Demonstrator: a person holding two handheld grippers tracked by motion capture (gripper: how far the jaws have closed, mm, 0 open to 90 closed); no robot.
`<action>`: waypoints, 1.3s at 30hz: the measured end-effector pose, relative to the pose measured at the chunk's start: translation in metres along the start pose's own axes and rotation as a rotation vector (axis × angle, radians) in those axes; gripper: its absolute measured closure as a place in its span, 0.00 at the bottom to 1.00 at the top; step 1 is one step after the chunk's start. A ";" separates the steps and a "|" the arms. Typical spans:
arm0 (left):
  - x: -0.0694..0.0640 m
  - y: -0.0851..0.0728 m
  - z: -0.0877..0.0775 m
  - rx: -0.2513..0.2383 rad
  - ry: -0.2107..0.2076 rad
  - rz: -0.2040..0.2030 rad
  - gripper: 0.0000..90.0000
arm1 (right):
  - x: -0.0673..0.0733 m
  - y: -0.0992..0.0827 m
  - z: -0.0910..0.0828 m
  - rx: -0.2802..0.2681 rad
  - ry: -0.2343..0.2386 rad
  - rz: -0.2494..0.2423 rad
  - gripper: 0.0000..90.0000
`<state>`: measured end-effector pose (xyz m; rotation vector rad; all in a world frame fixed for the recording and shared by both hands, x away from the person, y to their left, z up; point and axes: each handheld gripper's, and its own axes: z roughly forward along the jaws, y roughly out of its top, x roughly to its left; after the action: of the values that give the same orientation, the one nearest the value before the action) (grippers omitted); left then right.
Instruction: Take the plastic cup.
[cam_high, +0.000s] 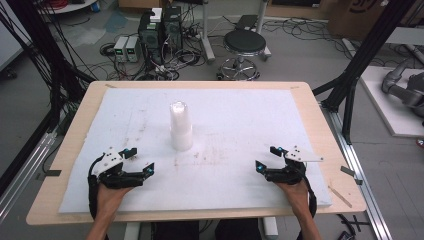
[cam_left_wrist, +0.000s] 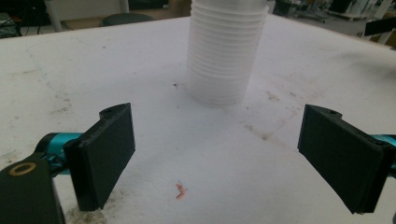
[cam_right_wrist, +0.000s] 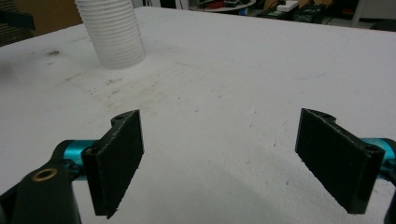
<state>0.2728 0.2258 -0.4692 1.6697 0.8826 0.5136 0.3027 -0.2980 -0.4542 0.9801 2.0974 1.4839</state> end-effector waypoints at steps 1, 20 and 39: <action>0.000 0.000 0.000 0.000 0.000 0.000 0.12 | 0.000 0.000 0.000 0.003 0.002 0.006 0.17; 0.007 0.105 -0.001 -0.100 -0.069 0.089 0.12 | -0.001 0.000 0.000 0.004 0.006 0.009 0.17; -0.003 0.184 0.024 -0.047 -0.154 0.194 0.12 | -0.001 0.000 0.000 0.000 0.009 0.007 0.17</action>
<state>0.3409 0.1909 -0.3004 1.7357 0.5959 0.5245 0.3035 -0.2988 -0.4543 0.9835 2.1021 1.4953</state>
